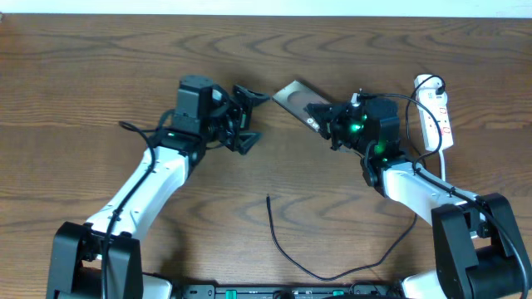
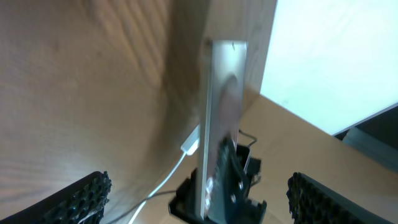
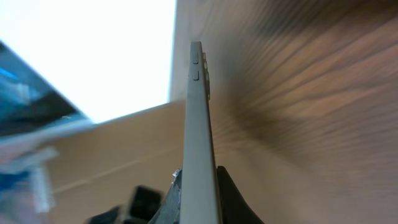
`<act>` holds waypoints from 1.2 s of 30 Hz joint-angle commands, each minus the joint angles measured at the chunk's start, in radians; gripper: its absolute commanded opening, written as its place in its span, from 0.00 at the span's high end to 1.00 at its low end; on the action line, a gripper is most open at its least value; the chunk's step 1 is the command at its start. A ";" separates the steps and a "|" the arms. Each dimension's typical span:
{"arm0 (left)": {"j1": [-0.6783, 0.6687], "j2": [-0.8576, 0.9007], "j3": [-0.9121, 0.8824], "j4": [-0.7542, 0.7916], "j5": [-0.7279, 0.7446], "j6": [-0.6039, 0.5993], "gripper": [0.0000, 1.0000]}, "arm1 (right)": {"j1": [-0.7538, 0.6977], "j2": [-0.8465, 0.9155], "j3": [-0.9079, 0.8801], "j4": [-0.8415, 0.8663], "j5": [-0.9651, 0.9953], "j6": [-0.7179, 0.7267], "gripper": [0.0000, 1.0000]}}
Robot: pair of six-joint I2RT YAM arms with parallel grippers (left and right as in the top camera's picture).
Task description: Plug charger to phone and switch on socket
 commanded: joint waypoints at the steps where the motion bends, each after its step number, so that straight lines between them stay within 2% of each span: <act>1: 0.026 -0.014 0.024 0.022 0.003 0.063 0.09 | 0.031 -0.003 0.014 0.034 -0.052 0.266 0.99; 6: 0.029 -0.014 0.024 0.109 -0.059 0.062 0.09 | 0.094 -0.003 0.014 0.082 -0.030 0.468 0.99; 10: 0.030 -0.014 0.024 0.116 -0.079 0.062 0.09 | 0.157 -0.003 0.014 0.185 0.047 0.512 0.98; 31: 0.030 -0.014 0.024 0.116 -0.208 0.035 0.09 | 0.323 -0.003 0.014 0.309 0.223 0.517 0.99; 33: 0.030 -0.014 0.024 0.116 -0.211 0.035 0.12 | 0.329 -0.003 0.014 0.314 0.229 0.517 0.99; 36: 0.030 -0.014 0.024 0.117 -0.211 0.035 0.23 | 0.336 -0.003 0.014 0.314 0.237 0.517 0.99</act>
